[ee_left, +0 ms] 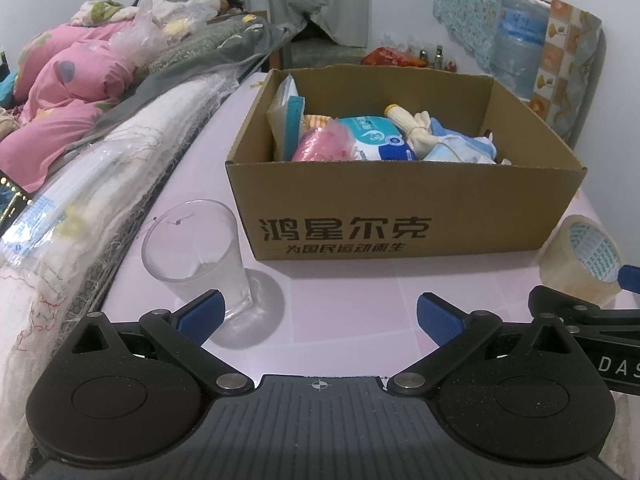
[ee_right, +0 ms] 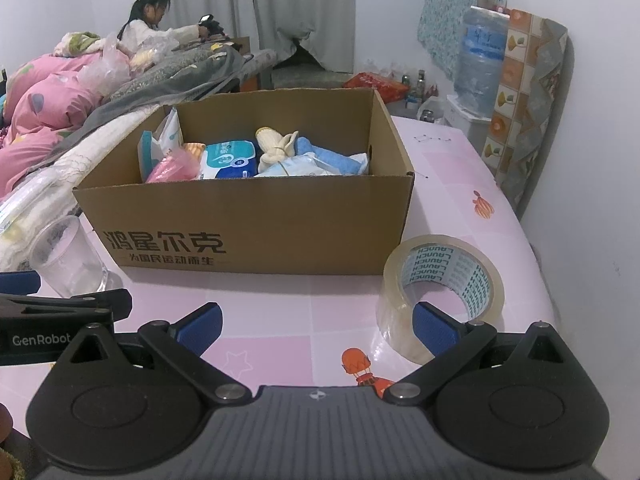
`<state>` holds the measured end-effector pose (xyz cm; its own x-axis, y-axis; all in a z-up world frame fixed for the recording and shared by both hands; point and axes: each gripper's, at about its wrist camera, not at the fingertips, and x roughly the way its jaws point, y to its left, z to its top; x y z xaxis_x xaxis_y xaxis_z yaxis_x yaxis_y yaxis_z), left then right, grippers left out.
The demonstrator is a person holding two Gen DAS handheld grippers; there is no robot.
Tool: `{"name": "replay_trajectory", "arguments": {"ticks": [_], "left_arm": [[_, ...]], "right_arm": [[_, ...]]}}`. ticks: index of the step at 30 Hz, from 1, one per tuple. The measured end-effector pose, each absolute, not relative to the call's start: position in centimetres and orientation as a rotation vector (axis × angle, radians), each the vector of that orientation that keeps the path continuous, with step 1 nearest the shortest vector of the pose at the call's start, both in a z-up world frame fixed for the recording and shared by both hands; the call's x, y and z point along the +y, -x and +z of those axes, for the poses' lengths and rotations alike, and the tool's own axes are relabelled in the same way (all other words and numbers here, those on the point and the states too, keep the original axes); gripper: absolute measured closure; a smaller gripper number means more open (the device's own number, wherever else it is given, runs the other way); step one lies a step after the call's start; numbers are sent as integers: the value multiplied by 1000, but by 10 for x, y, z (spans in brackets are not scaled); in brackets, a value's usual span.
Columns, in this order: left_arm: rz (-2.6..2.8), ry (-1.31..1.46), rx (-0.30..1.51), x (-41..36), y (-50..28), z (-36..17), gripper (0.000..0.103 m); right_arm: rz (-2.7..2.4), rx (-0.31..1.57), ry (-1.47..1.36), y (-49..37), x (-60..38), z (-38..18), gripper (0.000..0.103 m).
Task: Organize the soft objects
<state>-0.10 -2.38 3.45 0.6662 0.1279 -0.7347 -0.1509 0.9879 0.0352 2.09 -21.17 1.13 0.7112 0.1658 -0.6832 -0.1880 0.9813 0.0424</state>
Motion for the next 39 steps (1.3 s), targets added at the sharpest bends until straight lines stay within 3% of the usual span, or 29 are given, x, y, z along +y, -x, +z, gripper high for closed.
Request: {"name": "replay_trajectory", "arguments": {"ticks": [39], "left_arm": [[164, 28, 844, -16, 2, 31, 1]], "right_arm": [[205, 763, 54, -24, -209, 8, 30]]}}
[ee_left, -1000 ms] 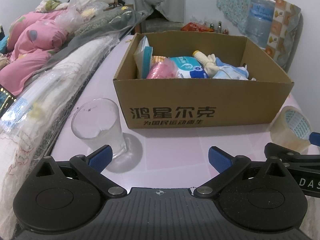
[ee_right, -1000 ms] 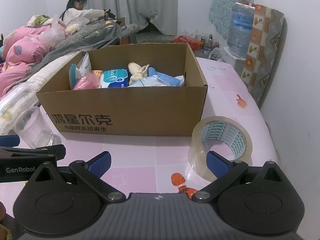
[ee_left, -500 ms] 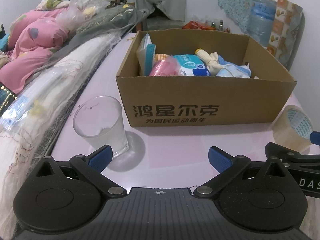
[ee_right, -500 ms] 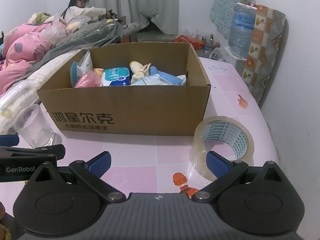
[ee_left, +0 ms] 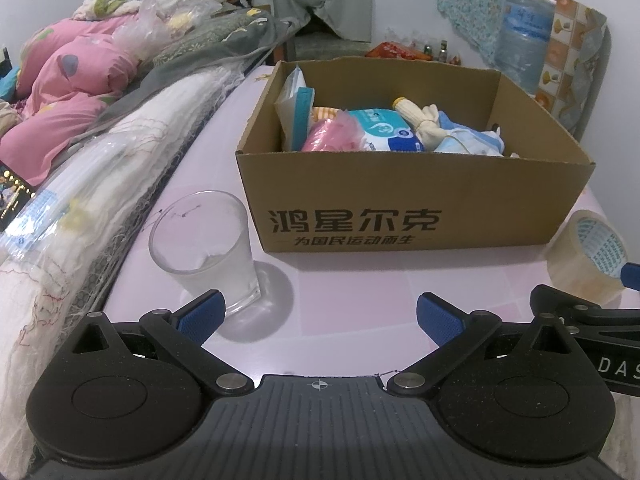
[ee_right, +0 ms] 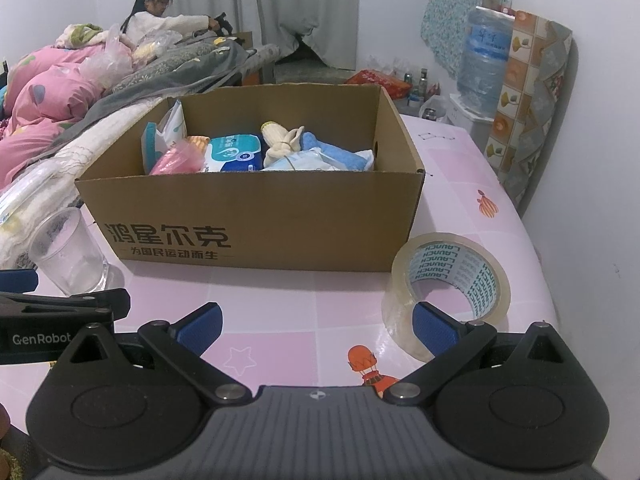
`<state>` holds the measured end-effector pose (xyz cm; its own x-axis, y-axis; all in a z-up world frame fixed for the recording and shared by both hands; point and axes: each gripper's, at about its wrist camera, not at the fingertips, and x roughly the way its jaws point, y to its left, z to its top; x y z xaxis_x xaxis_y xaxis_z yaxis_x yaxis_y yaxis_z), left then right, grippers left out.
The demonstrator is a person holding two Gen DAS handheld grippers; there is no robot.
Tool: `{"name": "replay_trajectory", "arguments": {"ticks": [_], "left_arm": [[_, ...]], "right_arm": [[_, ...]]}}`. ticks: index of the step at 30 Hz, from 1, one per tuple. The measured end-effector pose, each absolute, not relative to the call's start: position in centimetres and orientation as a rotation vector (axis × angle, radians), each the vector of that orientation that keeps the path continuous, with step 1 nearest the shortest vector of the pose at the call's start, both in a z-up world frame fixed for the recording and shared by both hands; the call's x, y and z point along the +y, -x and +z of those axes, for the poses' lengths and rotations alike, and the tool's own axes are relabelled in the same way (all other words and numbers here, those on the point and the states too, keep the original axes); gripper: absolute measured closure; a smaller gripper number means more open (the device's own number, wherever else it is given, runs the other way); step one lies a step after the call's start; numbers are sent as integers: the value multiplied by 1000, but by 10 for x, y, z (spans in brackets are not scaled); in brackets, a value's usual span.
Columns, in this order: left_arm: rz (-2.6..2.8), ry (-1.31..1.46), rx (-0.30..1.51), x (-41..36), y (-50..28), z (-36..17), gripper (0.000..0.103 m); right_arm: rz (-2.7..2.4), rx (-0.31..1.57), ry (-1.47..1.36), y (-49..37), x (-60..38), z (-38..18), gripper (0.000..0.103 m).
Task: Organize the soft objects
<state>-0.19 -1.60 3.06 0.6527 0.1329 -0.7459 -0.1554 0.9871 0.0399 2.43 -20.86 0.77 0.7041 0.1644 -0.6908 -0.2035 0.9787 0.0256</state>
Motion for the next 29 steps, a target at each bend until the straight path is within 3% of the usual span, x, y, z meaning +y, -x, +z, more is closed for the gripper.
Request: {"name": "replay_trajectory", "arguments": {"ticks": [29], "left_arm": [[161, 32, 847, -15, 4, 30, 1]], "right_arm": [[203, 765, 55, -23, -208, 8, 30]]}}
